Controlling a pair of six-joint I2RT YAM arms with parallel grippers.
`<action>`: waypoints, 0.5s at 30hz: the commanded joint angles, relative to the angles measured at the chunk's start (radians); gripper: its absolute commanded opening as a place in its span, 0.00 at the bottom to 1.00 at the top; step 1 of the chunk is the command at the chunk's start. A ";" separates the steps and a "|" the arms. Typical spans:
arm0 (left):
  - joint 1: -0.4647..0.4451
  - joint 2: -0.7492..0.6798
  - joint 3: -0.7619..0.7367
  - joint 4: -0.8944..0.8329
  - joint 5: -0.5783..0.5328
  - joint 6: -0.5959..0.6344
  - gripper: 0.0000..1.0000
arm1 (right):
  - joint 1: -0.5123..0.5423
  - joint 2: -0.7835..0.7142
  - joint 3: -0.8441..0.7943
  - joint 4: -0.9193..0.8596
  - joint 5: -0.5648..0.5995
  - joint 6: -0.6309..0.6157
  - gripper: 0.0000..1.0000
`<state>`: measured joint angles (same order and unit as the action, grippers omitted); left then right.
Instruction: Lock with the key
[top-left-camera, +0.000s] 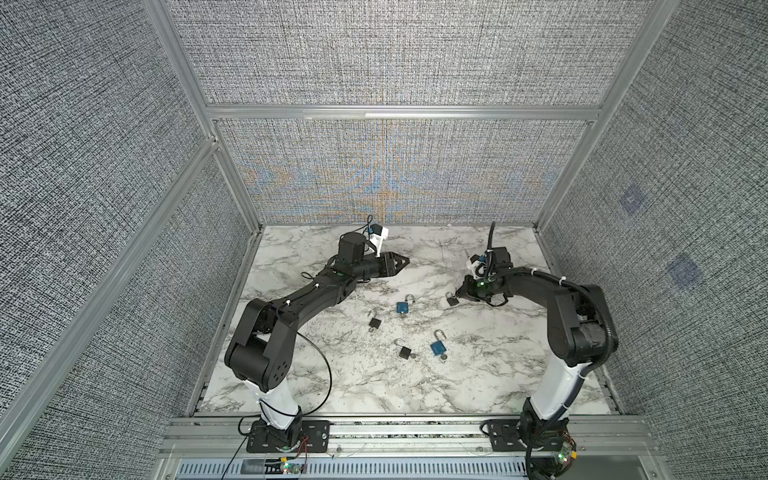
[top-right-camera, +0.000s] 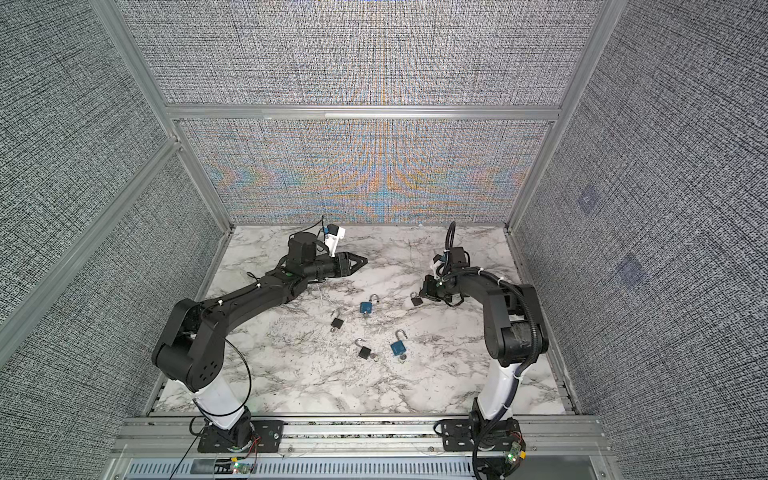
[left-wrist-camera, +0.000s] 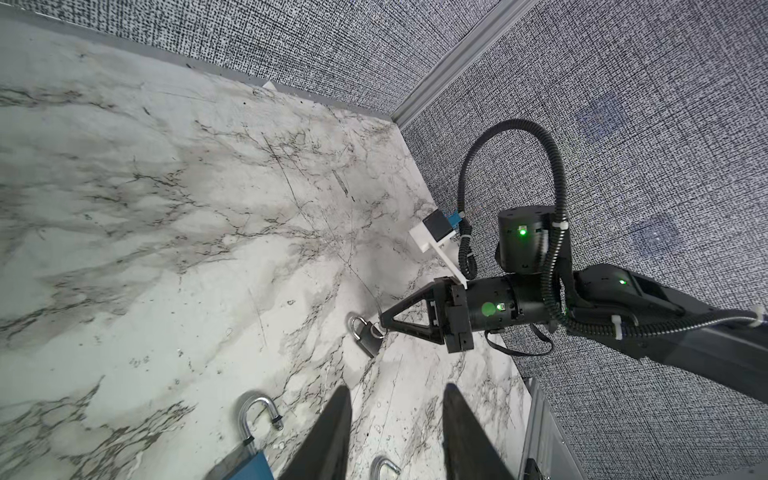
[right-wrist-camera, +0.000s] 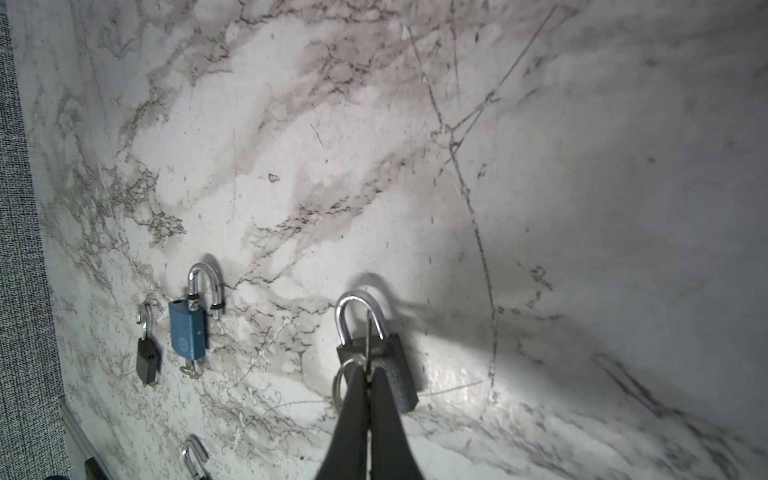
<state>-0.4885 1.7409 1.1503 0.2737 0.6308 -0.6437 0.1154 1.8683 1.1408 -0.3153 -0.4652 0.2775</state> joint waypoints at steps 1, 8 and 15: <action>0.001 -0.003 -0.015 0.065 0.005 -0.015 0.39 | 0.002 0.012 0.010 -0.053 -0.009 -0.030 0.00; 0.001 0.011 -0.017 0.089 0.015 -0.037 0.39 | 0.001 0.018 0.003 -0.059 -0.018 -0.041 0.04; 0.001 0.009 -0.020 0.090 0.017 -0.039 0.39 | 0.002 0.013 0.004 -0.061 -0.015 -0.040 0.15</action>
<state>-0.4881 1.7500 1.1309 0.3279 0.6319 -0.6846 0.1158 1.8839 1.1427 -0.3614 -0.4782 0.2478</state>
